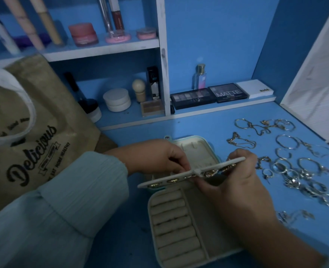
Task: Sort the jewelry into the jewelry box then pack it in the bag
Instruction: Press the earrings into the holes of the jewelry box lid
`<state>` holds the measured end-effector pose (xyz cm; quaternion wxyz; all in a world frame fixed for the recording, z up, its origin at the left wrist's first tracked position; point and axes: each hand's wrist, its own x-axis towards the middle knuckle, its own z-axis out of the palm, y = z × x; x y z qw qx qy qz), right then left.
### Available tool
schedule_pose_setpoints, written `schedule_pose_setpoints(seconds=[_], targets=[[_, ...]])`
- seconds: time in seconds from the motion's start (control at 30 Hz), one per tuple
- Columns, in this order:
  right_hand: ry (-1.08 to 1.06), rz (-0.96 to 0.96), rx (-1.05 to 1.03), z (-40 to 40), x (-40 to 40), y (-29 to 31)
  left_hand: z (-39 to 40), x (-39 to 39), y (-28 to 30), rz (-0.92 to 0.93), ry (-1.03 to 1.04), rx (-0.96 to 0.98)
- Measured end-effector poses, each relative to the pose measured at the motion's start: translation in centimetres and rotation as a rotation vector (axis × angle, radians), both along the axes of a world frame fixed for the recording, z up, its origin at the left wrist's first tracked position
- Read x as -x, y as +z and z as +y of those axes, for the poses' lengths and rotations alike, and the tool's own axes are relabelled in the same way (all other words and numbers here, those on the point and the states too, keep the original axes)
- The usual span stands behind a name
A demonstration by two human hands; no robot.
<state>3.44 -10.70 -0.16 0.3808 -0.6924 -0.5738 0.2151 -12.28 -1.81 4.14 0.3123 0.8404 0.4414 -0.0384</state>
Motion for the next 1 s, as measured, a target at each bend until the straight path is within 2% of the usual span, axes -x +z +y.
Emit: schedule_pose_setpoints(seconds=[0.27, 0.9, 1.0], targets=[[-0.003, 0.006, -0.007, -0.1, -0.1, -0.1, 0.4, 0.0, 0.2, 0.024, -0.01, 0.048], [0.008, -0.08, -0.024, -0.2, 0.1, 0.0, 1.0, -0.4, 0.4, 0.074, -0.073, -0.001], [0.004, -0.041, -0.013, -0.3, 0.0, 0.1, 1.2, -0.5, 0.7, 0.087, -0.088, 0.013]])
